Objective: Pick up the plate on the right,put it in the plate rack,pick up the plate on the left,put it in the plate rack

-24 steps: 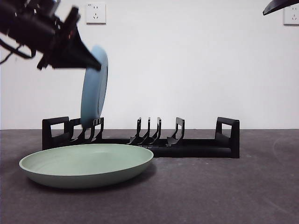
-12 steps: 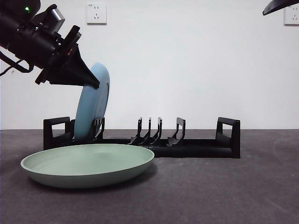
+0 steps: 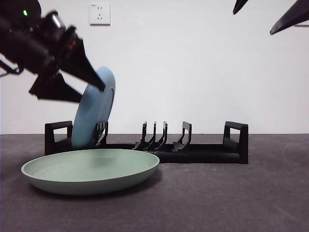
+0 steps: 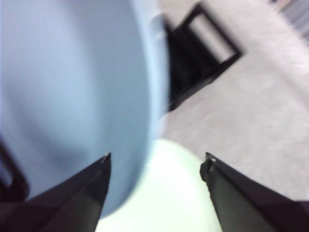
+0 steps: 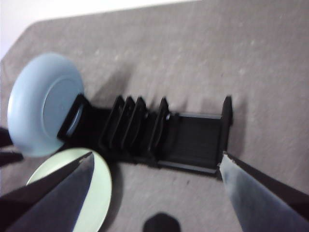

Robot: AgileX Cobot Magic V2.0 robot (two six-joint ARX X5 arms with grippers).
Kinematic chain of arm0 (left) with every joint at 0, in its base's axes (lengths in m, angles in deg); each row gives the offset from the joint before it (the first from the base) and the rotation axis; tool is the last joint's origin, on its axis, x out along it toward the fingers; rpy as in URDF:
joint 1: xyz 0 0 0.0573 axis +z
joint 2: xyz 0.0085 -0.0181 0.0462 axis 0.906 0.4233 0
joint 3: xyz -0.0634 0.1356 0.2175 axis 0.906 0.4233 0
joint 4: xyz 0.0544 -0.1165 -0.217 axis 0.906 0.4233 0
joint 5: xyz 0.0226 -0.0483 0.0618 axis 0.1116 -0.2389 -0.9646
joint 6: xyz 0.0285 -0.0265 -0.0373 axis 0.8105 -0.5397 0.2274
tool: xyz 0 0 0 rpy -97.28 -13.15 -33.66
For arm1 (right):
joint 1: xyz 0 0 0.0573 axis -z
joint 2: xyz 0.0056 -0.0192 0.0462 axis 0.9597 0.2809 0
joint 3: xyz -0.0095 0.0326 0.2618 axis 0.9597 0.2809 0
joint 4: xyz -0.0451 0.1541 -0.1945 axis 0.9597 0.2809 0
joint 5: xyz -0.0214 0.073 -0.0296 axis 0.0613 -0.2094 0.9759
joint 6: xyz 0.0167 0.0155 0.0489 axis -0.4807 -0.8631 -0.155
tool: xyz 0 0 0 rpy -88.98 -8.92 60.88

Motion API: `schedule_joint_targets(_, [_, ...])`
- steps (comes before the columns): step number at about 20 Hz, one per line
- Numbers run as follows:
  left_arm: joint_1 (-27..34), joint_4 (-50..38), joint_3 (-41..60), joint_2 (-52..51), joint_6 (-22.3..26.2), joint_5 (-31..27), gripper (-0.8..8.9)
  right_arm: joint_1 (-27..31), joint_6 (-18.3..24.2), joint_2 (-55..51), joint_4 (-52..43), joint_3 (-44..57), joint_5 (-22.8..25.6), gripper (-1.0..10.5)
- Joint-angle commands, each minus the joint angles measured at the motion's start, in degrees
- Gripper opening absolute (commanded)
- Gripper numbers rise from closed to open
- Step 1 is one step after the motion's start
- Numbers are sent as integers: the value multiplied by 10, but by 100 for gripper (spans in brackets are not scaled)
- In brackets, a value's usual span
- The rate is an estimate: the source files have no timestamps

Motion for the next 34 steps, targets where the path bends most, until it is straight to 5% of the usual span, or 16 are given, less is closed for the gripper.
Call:
schedule_joint_targets(1, [-6, 0, -2, -45, 14, 5, 324, -11, -6, 18, 6, 0, -42, 436])
schedule_joint_targets(5, [-16, 23, -3, -161, 33, -30, 323, -49, -8, 80, 30, 0, -97, 432])
schedule_joint_targets(10, [-107, 182, -41, -308, 226, -300, 323, -118, -8, 198, 11, 0, -97, 432])
schedule_joint_targets(13, [-182, 209, -50, -349, 245, -397, 322, -148, -10, 265, -28, 0, -97, 432])
schedule_joint_targets(17, [-255, 217, -50, -362, 245, -449, 323, -163, -20, 337, -85, 0, -97, 313])
schedule_joint_targets(22, [-311, 217, -50, -362, 244, -470, 322, -163, -36, 391, -123, 0, -97, 312])
schedule_joint_targets(28, [-324, 217, -50, -355, 244, -479, 322, -163, -55, 420, -147, 0, -97, 306])
schedule_joint_targets(30, [-324, 217, -50, -351, 244, -479, 322, -166, -55, 421, -151, 0, -96, 201])
schedule_joint_targets(34, [-324, 217, -50, -349, 240, -479, 322, -167, -65, 424, -162, 0, -97, 181])
